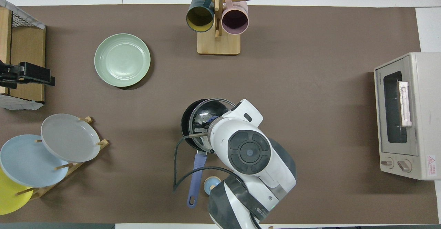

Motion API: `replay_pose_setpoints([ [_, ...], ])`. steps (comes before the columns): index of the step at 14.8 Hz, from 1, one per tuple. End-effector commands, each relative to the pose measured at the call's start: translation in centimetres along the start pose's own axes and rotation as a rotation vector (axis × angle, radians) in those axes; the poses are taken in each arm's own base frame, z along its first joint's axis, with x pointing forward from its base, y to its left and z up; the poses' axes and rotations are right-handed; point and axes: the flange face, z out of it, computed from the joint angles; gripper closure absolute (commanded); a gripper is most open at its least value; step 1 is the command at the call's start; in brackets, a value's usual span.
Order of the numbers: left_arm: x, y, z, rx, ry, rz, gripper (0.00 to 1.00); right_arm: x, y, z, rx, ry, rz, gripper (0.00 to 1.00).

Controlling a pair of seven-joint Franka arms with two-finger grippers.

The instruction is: Transfer vermicelli from plate to pot

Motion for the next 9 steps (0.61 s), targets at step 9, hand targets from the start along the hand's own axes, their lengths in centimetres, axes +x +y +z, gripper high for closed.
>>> replay_pose_setpoints([
  [9,-0.6,0.7,-0.5,0.023,-0.009,0.026,0.0,0.3,-0.4,1.9,0.036,0.011,0.001,1.0],
])
